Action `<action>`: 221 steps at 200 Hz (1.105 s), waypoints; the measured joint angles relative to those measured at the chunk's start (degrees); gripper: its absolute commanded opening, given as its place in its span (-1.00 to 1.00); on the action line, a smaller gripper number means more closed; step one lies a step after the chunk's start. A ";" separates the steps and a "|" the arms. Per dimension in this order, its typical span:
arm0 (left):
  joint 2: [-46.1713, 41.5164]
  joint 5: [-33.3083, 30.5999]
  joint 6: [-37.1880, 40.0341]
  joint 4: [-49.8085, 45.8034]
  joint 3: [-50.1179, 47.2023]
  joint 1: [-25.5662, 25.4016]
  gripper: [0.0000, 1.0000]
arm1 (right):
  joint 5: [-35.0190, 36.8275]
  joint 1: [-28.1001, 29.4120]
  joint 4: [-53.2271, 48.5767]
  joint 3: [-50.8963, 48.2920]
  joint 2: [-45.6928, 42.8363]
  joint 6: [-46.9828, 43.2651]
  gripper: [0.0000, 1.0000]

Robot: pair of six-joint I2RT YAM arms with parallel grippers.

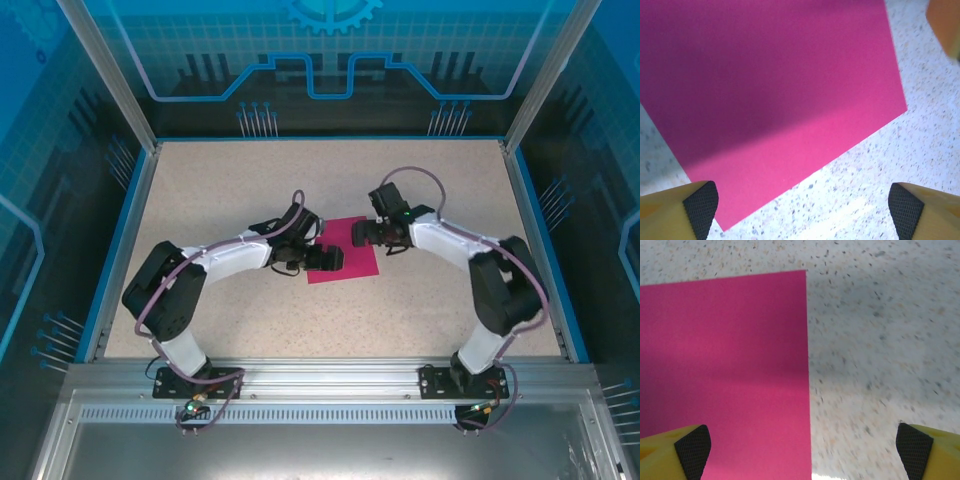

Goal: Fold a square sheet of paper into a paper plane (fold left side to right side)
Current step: Pick up the square sheet of paper from the center of the table.

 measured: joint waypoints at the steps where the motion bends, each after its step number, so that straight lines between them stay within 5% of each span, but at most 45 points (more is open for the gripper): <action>1: 0.02 0.15 -0.20 0.02 -0.13 0.02 0.77 | 0.00 0.00 0.00 0.00 0.00 0.00 0.98; 89: 3.85 1.42 -7.17 1.07 -1.53 0.04 0.29 | 1.99 3.63 -3.80 9.40 12.28 3.65 0.98; 157: 3.91 0.35 -7.15 1.66 -2.27 0.09 0.18 | -0.24 6.23 -4.31 8.79 12.74 4.04 0.89; 221: 3.67 0.83 -7.17 4.42 -3.50 0.55 0.17 | -3.61 7.82 -3.87 7.61 11.80 3.58 0.34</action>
